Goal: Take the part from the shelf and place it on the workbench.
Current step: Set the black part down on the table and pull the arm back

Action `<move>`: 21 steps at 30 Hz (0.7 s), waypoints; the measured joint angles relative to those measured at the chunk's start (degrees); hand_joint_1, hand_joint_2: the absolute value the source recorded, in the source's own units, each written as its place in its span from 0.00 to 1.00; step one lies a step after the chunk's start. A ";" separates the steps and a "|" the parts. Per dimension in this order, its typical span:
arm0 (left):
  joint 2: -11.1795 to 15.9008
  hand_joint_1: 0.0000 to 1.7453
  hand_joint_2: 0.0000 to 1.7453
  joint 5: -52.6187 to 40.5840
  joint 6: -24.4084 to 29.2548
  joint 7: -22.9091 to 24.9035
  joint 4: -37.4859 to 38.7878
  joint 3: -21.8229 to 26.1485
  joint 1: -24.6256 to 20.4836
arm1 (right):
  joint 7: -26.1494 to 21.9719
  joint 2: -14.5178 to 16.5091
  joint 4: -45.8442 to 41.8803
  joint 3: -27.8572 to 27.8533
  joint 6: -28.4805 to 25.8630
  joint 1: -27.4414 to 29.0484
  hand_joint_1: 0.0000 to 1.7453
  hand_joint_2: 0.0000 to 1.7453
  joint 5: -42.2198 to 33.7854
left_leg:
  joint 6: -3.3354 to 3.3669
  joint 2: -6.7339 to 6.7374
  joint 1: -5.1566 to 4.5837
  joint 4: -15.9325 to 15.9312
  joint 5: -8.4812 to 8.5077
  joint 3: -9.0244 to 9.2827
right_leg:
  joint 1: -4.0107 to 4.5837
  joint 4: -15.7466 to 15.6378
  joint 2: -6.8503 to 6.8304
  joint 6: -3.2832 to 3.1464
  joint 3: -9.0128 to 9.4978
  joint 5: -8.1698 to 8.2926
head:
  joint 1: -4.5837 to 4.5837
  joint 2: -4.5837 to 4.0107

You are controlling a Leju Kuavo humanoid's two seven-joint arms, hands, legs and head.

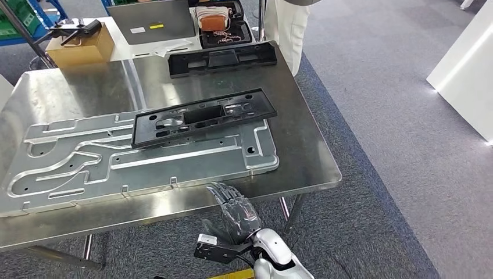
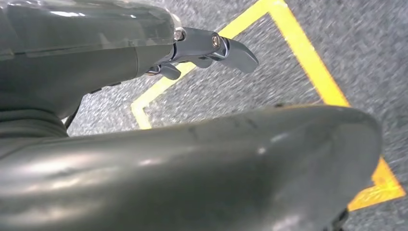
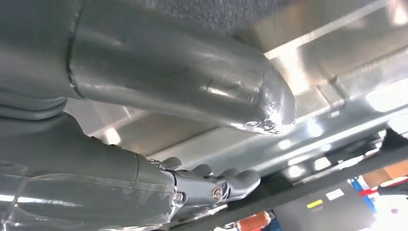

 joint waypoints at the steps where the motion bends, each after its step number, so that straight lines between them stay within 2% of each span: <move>1: 0.00 0.00 0.00 -0.01 -0.01 0.00 0.00 0.00 -0.01 | 0.00 0.00 0.00 0.00 0.00 0.09 0.00 0.00 0.03 | -0.31 0.00 0.22 3.75 -2.17 -0.66 | -0.02 0.06 0.01 0.06 -1.06 0.78 | 0.00 0.00; 2: 0.00 0.00 0.00 -0.02 -0.01 0.00 0.00 0.00 -0.02 | 0.01 -0.02 0.00 0.00 0.00 0.19 0.00 0.00 0.05 | -0.58 0.00 0.42 6.78 -2.86 -0.82 | -0.06 0.17 0.00 0.20 -2.17 1.55 | 0.01 0.00; 3: 0.00 0.00 0.00 -0.03 -0.02 0.00 0.00 0.00 -0.02 | 0.01 -0.04 0.00 -0.01 0.00 0.29 0.00 0.00 0.09 | -0.83 0.00 0.61 8.37 -2.14 -0.25 | -0.15 0.35 -0.01 0.40 -3.31 2.27 | 0.00 0.00; 4: 0.00 0.00 0.00 -0.05 -0.03 0.00 -0.01 0.00 -0.02 | 0.01 -0.07 0.00 -0.01 0.00 0.36 0.00 0.00 0.11 | -1.03 0.00 0.78 7.97 -0.46 1.25 | -0.28 0.59 -0.01 0.65 -4.39 2.91 | 0.00 0.00; 5: 0.00 0.00 0.00 -0.08 -0.04 0.00 -0.02 0.00 -0.05 | 0.01 -0.10 -0.01 -0.02 0.00 0.40 0.00 0.00 0.13 | -1.21 -0.02 0.95 5.57 1.14 3.78 | -0.44 0.91 0.01 0.97 -5.39 3.48 | 0.00 0.00; 6: -0.01 0.00 0.00 -0.17 -0.08 0.00 -0.03 -0.01 -0.13 | 0.04 -0.12 -0.07 -0.03 -0.02 0.43 0.00 0.00 0.14 | -1.33 -0.16 1.05 1.46 1.44 7.20 | -0.53 1.27 0.07 1.34 -6.25 3.96 | -0.01 0.00; 7: -0.02 0.00 0.00 -0.28 -0.12 0.00 -0.07 -0.02 -0.25 | 0.09 -0.13 -0.18 -0.04 -0.04 0.44 0.00 0.00 0.14 | -1.13 -0.37 1.03 -3.09 0.77 10.48 | -0.57 1.61 0.13 1.75 -6.85 4.41 | 0.00 0.00; 8: -0.02 0.00 0.00 -0.39 -0.17 0.01 -0.09 -0.03 -0.35 | 0.14 -0.14 -0.30 -0.06 -0.06 0.45 0.00 0.00 0.15 | -0.77 -0.55 0.94 -6.63 -0.24 12.87 | -0.56 1.78 0.16 2.16 -7.15 4.90 | 0.01 0.00; 9: -0.03 0.00 0.00 -0.50 -0.21 0.05 -0.11 -0.04 -0.44 | 0.19 -0.15 -0.42 -0.08 -0.08 0.46 0.00 0.00 0.16 | -0.28 -0.70 0.73 -8.79 -1.20 14.14 | -0.52 1.77 0.18 2.55 -7.26 5.42 | 0.00 0.00; 11: -0.03 0.00 0.00 -0.58 -0.29 0.16 -0.13 -0.06 -0.51 | 0.25 -0.24 -0.49 -0.11 -0.09 0.54 0.00 0.00 0.19 | 0.96 -0.57 0.52 -9.24 -0.75 13.70 | -0.64 1.56 0.20 3.31 -7.33 6.25 | 0.01 0.00; 12: -0.05 0.00 0.00 -0.60 -0.33 0.23 -0.13 -0.07 -0.56 | 0.27 -0.33 -0.49 -0.11 -0.09 0.61 0.00 0.00 0.20 | 1.58 -0.39 0.48 -9.23 -0.16 13.15 | -0.74 2.01 0.20 3.60 -7.73 5.49 | 0.01 0.00; 13: -0.08 0.00 0.00 -0.61 -0.37 0.27 -0.13 -0.08 -0.60 | 0.29 -0.45 -0.49 -0.11 -0.09 0.70 0.00 0.00 0.20 | 2.23 -0.20 0.47 -9.30 0.54 12.49 | -0.85 3.40 0.21 3.80 -8.39 3.60 | 0.02 0.00; 14: -0.10 0.00 0.00 -0.61 -0.42 0.30 -0.13 -0.08 -0.63 | 0.30 -0.57 -0.49 -0.11 -0.08 0.75 0.00 0.00 0.20 | 2.77 -0.02 0.45 -9.35 1.33 11.69 | -0.92 6.00 0.21 3.90 -9.35 0.69 | 0.02 0.00; 15: -0.11 0.00 0.00 -0.61 -0.46 0.32 -0.13 -0.09 -0.65 | 0.29 -0.65 -0.50 -0.11 -0.07 0.78 0.00 0.00 0.16 | 3.12 0.09 0.26 -9.30 2.06 10.81 | -0.88 9.59 0.20 3.95 -10.45 -2.56 | 0.02 0.00; 16: -0.11 0.00 0.00 -0.61 -0.49 0.33 -0.13 -0.09 -0.64 | 0.26 -0.72 -0.50 -0.11 -0.05 0.79 0.00 0.00 0.11 | 3.32 0.16 0.06 -9.25 2.79 9.90 | -0.83 13.59 0.22 3.97 -11.36 -5.02 | 0.02 0.00; 17: -0.11 0.00 0.00 -0.61 -0.52 0.34 -0.13 -0.09 -0.62 | 0.22 -0.79 -0.50 -0.11 -0.03 0.83 0.00 0.00 0.05 | 3.43 0.23 -0.18 -9.17 3.50 8.92 | -0.77 16.97 0.22 3.94 -11.83 -6.11 | 0.02 0.00; 18: -0.11 0.00 0.00 -0.60 -0.52 0.34 -0.13 -0.09 -0.61 | 0.19 -0.86 -0.49 -0.11 0.01 0.86 0.00 0.00 -0.02 | 3.50 0.28 -0.45 -9.07 4.18 7.95 | -0.68 18.84 0.22 3.78 -11.51 -5.75 | 0.02 0.00; 19: -0.11 0.00 0.00 -0.58 -0.52 0.35 -0.13 -0.09 -0.60 | 0.15 -0.92 -0.49 -0.11 0.05 0.89 0.00 0.00 -0.06 | 3.54 0.30 -0.72 -8.95 4.81 6.98 | -0.52 18.73 0.22 3.47 -10.19 -4.37 | 0.01 0.00; 20: -0.11 0.00 0.00 -0.56 -0.52 0.35 -0.13 -0.09 -0.60 | 0.10 -0.96 -0.50 -0.11 0.09 0.89 0.00 0.00 -0.12 | 3.55 0.30 -0.96 -8.82 5.40 6.12 | -0.29 16.53 0.22 2.96 -7.86 -2.81 | 0.01 0.00; 21: -0.16 0.00 0.00 -0.54 -0.52 0.34 -0.13 -0.09 -0.59 | 0.04 -0.98 -0.56 -0.11 0.13 0.87 0.00 0.00 -0.22 | 3.53 0.29 -1.13 -8.68 5.93 5.43 | 0.07 12.77 0.22 2.28 -4.64 -1.97 | 0.00 0.00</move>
